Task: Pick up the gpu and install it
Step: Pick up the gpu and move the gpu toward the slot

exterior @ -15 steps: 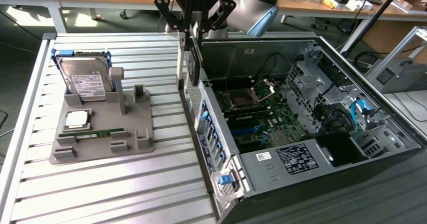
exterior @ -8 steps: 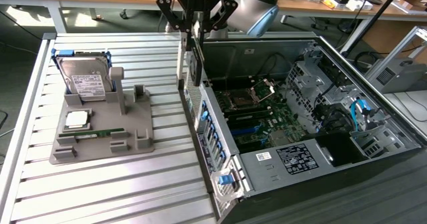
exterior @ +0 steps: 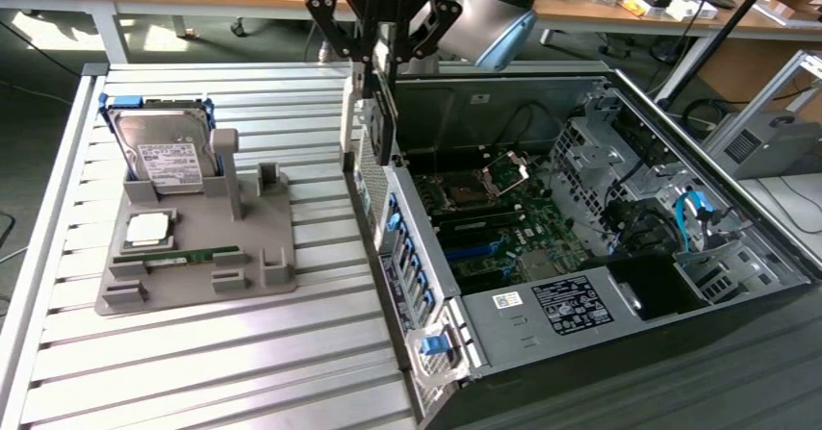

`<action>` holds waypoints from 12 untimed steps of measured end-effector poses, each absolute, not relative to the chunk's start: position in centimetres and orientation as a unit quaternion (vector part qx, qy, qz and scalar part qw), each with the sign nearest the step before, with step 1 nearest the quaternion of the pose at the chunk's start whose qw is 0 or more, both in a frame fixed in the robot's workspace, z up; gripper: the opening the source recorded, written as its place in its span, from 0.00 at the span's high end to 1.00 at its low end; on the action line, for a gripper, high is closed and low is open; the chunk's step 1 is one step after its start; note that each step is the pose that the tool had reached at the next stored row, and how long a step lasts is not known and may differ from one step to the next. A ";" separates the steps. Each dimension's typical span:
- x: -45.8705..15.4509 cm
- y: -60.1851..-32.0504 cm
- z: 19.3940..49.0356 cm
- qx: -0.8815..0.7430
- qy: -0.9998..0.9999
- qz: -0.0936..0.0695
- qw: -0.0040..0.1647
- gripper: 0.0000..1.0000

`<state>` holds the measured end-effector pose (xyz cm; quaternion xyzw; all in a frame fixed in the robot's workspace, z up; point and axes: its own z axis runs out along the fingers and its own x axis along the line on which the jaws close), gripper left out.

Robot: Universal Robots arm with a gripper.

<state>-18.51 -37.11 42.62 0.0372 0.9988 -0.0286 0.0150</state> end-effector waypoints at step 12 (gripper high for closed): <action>-17.3 -37.1 42.6 0.037 0.999 -0.034 0.015 0.73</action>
